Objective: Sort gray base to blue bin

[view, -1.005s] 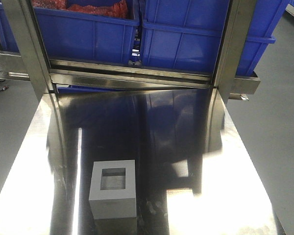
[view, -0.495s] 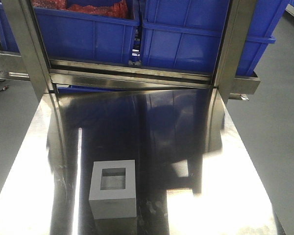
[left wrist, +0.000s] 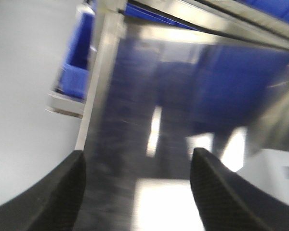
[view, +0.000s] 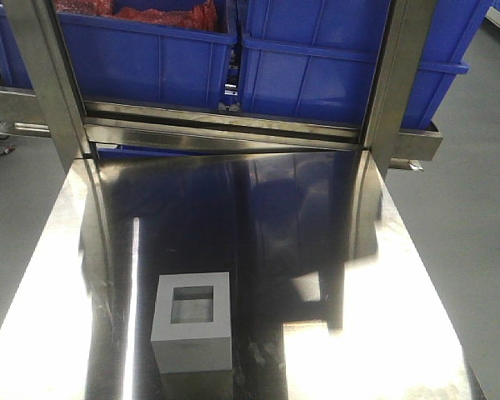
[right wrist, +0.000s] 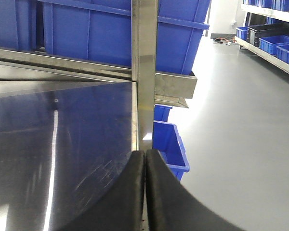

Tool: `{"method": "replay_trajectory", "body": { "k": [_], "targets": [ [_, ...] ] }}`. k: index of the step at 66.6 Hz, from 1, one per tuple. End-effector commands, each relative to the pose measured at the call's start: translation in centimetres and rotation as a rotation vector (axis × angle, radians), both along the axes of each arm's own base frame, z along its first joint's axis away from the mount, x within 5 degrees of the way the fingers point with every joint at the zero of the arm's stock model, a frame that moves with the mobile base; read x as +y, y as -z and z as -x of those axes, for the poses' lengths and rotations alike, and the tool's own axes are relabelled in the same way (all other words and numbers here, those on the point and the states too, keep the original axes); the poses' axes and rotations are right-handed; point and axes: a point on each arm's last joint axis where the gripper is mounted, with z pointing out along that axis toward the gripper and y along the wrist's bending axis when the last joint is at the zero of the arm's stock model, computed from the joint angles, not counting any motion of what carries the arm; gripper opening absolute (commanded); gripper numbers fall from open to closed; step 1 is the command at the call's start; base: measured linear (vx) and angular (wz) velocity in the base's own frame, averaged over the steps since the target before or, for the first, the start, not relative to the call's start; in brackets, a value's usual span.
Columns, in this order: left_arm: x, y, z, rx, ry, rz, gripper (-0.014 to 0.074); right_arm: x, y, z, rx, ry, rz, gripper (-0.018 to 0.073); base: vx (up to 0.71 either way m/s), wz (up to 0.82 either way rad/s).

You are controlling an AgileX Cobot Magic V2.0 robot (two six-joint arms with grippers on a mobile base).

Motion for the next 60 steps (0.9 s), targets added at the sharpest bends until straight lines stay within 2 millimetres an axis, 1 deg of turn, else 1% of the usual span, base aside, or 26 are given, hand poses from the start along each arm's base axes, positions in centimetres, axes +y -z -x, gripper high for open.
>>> {"method": "replay_trajectory", "body": {
  "k": [1,7,11,15,24,31,40,50,55,60],
  "targets": [
    [-0.5,-1.7,-1.1,-0.083,0.008,0.119,0.0439,0.0,-0.6,0.0,-0.081,-0.003,0.021,-0.0005,0.0,0.0],
    [-1.5,-2.0,-1.8,-0.053,0.114,0.151,0.0434,0.0,-0.6,0.0,-0.081,-0.003,0.021,-0.0005,0.0,0.0],
    [-2.2,-2.6,-2.2,-0.054,0.229,0.123,0.0434,0.0,-0.6,0.0,-0.081,-0.003,0.021,-0.0005,0.0,0.0],
    [-3.1,-3.4,-2.7,-0.054,0.348,0.137,0.0435,0.0,-0.6,0.0,-0.081,-0.003,0.021,-0.0005,0.0,0.0],
    [-4.5,-5.2,-3.7,-0.08,0.514,0.248,0.0435,0.0,-0.6,0.0,-0.081,-0.003,0.021,-0.0005,0.0,0.0],
    [-5.2,-6.0,-4.3,-0.081,0.659,0.235,0.0435,0.0,-0.6,0.0,-0.081,-0.003,0.021,-0.0005,0.0,0.0],
    [-6.0,-7.0,-5.0,-0.068,0.739,0.224,0.0435,0.0,-0.6,0.0,-0.081,-0.003,0.021,-0.0005,0.0,0.0],
    [-7.9,-8.4,-5.4,-0.122,0.793,0.206,0.0435,0.0,-0.6,0.0,-0.081,-0.003,0.021,-0.0005,0.0,0.0],
    [-8.8,-8.4,-5.9,-0.139,0.789,0.182,0.0435,0.0,-0.6,0.0,-0.081,-0.003,0.021,-0.0005,0.0,0.0],
    [-10.1,-7.7,-6.4,-0.105,0.785,0.181,0.0435,0.0,-0.6,0.0,-0.083,-0.003,0.021,-0.0005,0.0,0.0]
  ]
}}
